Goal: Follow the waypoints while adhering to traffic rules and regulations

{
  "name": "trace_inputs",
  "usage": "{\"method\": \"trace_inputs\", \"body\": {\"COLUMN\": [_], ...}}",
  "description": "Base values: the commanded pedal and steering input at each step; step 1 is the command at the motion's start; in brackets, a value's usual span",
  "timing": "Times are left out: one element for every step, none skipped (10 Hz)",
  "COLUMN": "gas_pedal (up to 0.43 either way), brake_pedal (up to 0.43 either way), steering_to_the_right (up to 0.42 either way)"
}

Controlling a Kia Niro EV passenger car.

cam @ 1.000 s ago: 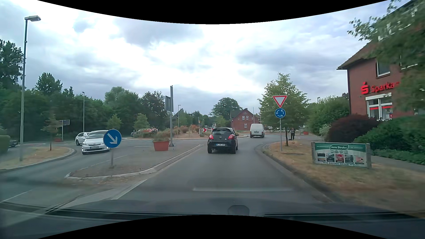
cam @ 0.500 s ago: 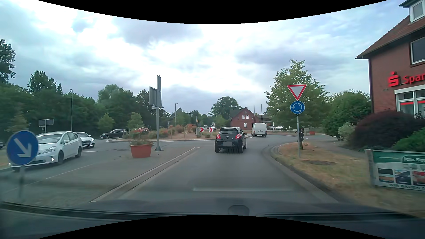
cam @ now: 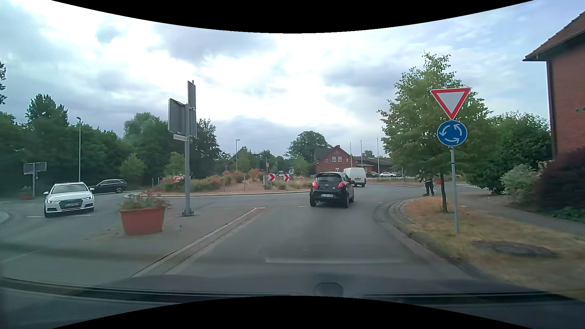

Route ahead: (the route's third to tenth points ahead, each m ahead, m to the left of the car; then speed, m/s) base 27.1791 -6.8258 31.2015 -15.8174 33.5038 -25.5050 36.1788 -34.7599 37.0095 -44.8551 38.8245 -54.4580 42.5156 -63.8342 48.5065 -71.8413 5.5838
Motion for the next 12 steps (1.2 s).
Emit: {"method": "trace_inputs", "body": {"gas_pedal": [0.0,0.0,0.0,0.047,0.059,0.138,0.138,0.138,0.138,0.11,0.098,0.118], "brake_pedal": [0.0,0.0,0.0,0.0,0.0,0.0,0.0,0.018,0.201,0.213,0.329,0.409], "steering_to_the_right": [0.009,0.01,0.014,0.02,0.02,0.021,0.026,0.036,0.046,0.051,0.051,0.058]}}
